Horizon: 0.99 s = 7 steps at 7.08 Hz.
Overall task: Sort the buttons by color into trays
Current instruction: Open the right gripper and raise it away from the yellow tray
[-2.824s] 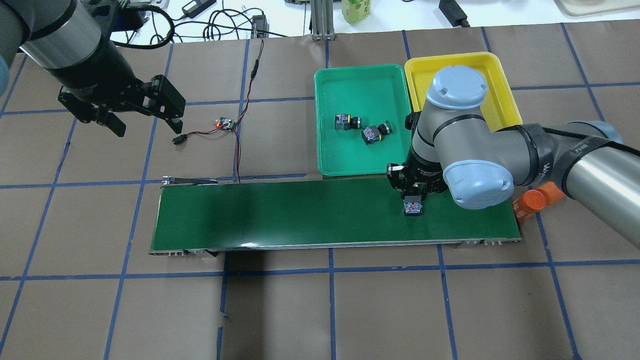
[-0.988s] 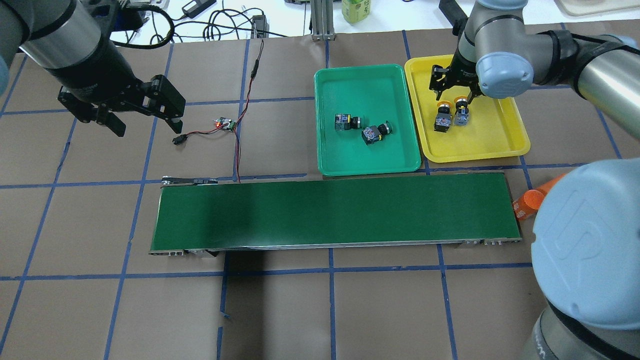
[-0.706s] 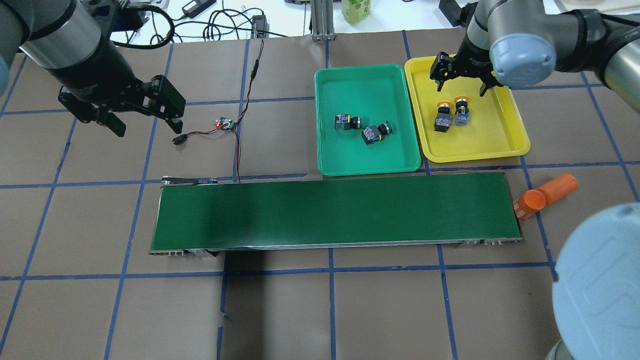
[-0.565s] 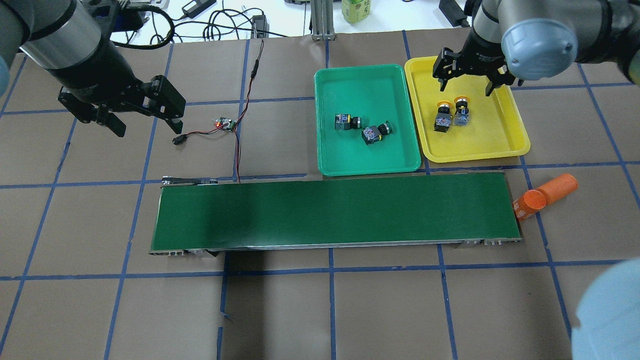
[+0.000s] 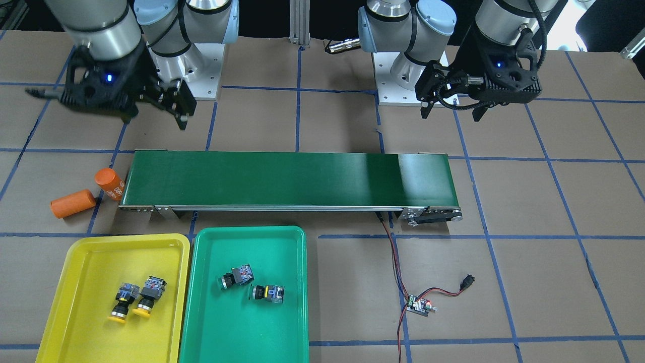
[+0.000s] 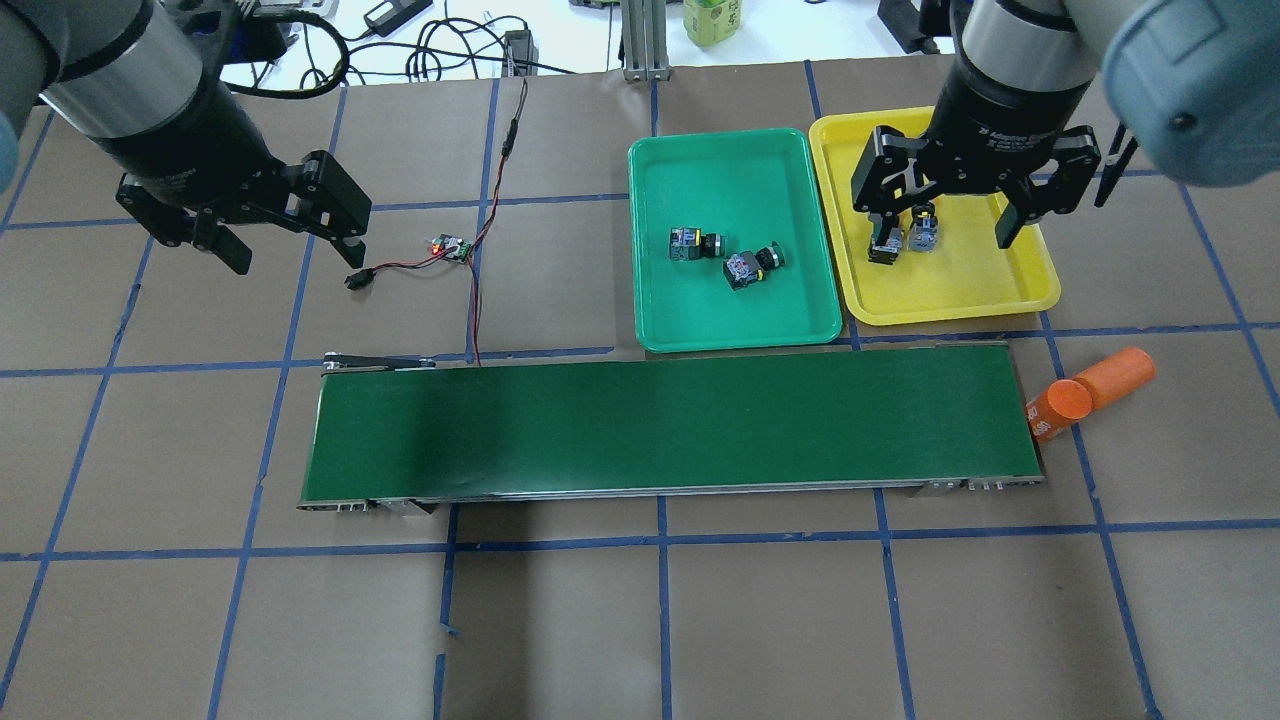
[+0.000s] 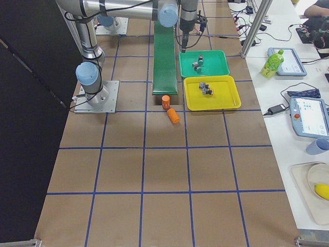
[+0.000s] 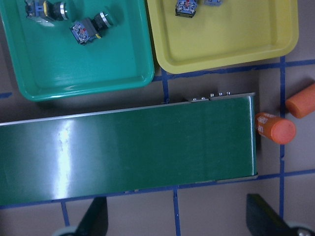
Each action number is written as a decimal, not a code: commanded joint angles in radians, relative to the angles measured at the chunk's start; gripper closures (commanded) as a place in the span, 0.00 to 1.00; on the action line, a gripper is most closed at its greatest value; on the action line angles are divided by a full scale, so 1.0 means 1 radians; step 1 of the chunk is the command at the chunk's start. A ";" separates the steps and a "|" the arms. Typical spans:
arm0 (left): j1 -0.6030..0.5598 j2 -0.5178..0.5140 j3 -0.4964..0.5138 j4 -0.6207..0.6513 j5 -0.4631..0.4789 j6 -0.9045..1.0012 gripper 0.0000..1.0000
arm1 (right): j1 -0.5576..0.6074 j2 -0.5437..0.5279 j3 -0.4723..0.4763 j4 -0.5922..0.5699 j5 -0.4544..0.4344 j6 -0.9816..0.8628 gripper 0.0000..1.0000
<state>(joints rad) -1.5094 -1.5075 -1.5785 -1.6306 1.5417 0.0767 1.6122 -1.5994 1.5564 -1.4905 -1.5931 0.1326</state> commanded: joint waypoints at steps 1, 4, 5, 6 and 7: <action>0.000 0.000 0.000 0.000 0.000 0.000 0.00 | 0.006 -0.060 0.039 0.041 0.015 0.004 0.00; 0.000 0.001 0.000 0.000 0.000 0.000 0.00 | 0.031 -0.057 0.080 0.026 0.004 0.001 0.00; 0.000 0.001 0.000 0.000 0.000 0.000 0.00 | -0.009 -0.059 0.080 0.035 0.004 -0.001 0.00; 0.000 0.001 0.000 0.000 0.000 0.000 0.00 | -0.041 -0.082 0.088 0.042 0.007 -0.001 0.00; 0.000 0.001 0.000 0.000 0.000 0.000 0.00 | -0.058 -0.093 0.090 0.045 0.007 -0.001 0.00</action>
<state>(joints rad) -1.5094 -1.5064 -1.5785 -1.6307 1.5417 0.0767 1.5819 -1.6765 1.6421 -1.4506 -1.5870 0.1326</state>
